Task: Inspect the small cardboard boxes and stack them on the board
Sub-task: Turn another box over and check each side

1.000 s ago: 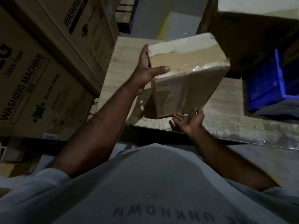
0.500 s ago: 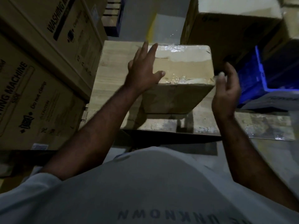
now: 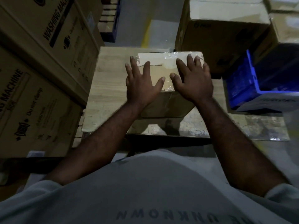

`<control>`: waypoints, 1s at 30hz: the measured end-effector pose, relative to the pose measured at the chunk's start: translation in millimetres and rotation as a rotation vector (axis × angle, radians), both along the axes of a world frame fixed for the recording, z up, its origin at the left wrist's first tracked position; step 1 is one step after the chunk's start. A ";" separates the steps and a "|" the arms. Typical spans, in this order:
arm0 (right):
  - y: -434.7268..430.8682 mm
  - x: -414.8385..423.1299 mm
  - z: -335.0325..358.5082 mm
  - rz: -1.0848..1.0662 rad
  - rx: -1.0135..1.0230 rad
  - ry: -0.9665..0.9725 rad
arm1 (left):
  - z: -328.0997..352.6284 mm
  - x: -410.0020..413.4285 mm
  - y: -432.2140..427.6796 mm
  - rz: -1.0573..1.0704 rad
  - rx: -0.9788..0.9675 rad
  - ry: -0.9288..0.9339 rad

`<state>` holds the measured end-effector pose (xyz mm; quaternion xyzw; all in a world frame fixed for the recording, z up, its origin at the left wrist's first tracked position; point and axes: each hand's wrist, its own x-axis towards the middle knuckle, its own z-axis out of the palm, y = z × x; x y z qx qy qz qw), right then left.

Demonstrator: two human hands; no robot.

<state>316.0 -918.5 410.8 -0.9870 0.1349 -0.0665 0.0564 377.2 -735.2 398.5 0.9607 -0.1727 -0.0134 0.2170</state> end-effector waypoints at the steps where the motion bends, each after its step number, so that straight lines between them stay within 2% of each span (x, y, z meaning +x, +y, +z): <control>1: -0.4 0.2 -0.1 -0.001 -0.007 0.006 | 0.8 1.1 0.0 0.000 -0.042 0.039; 5: -2.2 2.3 1.6 0.005 0.005 0.019 | 0.6 8.1 7.3 -0.036 -0.229 0.104; 8: -2.4 3.5 2.4 0.003 0.010 0.018 | -5.7 8.3 15.4 -0.036 -0.459 0.160; 14: -3.7 3.2 1.7 0.006 0.021 0.004 | -19.0 -4.1 36.8 -0.013 -1.023 0.494; 17: -5.5 0.9 2.0 0.008 0.033 -0.001 | -20.9 -3.8 39.6 0.055 -1.144 0.572; 21: -20.3 -9.1 3.9 -0.018 0.086 -0.040 | -20.8 1.1 35.6 0.166 -1.118 0.633; 25: -51.5 -33.5 6.3 -0.048 0.221 -0.067 | -28.0 1.2 23.7 0.201 -0.931 0.671; 28: -75.1 -54.3 5.3 -0.089 0.373 -0.109 | -36.0 -5.7 12.9 0.249 -0.786 0.870; 30: -87.1 -64.4 7.5 -0.101 0.421 -0.115 | -42.2 -12.4 4.8 0.286 -0.793 1.034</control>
